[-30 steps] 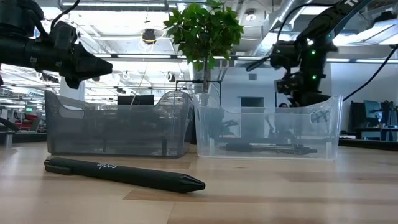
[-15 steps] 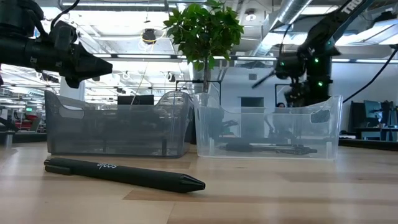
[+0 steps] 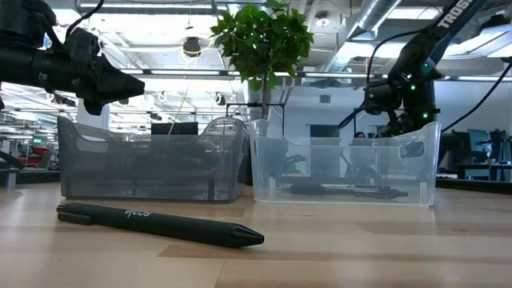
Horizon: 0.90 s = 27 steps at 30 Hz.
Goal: Sort pens & pencils
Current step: Put the green pencil into the black bin
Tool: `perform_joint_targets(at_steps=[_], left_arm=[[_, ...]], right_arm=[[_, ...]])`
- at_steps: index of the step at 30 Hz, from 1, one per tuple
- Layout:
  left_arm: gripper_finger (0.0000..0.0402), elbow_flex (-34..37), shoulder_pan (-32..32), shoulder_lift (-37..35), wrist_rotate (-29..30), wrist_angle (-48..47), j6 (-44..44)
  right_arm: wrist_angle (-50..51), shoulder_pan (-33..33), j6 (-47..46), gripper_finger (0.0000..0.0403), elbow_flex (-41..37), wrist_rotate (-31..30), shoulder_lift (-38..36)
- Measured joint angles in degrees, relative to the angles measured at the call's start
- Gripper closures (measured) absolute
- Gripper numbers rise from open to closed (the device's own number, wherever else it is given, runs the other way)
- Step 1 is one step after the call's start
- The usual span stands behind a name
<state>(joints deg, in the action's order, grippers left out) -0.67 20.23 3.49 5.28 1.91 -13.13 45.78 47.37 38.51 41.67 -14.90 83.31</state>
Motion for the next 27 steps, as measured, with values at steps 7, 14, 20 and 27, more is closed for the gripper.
perform_joint_targets(at_steps=[7, 14, 20, 27], left_arm=[[0.0308, -0.01, 0.00, 0.00, -0.04, -0.02, 0.00], [0.0308, -0.02, 0.00, 0.00, -0.07, -0.04, -0.02], [0.0308, -0.02, 0.00, 0.00, -0.09, -0.07, -0.02], [0.0308, -0.02, 0.00, 0.02, -0.11, -0.07, -0.02]], right_arm=[[-0.40, -0.05, 0.52, 0.0243, 0.00, 0.04, 0.07], [-0.53, -0.11, 0.45, 0.0257, 0.00, 6.33, 0.07], [-0.63, -1.09, 0.52, 0.0271, 0.02, 6.90, 2.60], [-0.75, -3.56, 0.98, 0.0282, 0.49, 5.33, 7.17]])
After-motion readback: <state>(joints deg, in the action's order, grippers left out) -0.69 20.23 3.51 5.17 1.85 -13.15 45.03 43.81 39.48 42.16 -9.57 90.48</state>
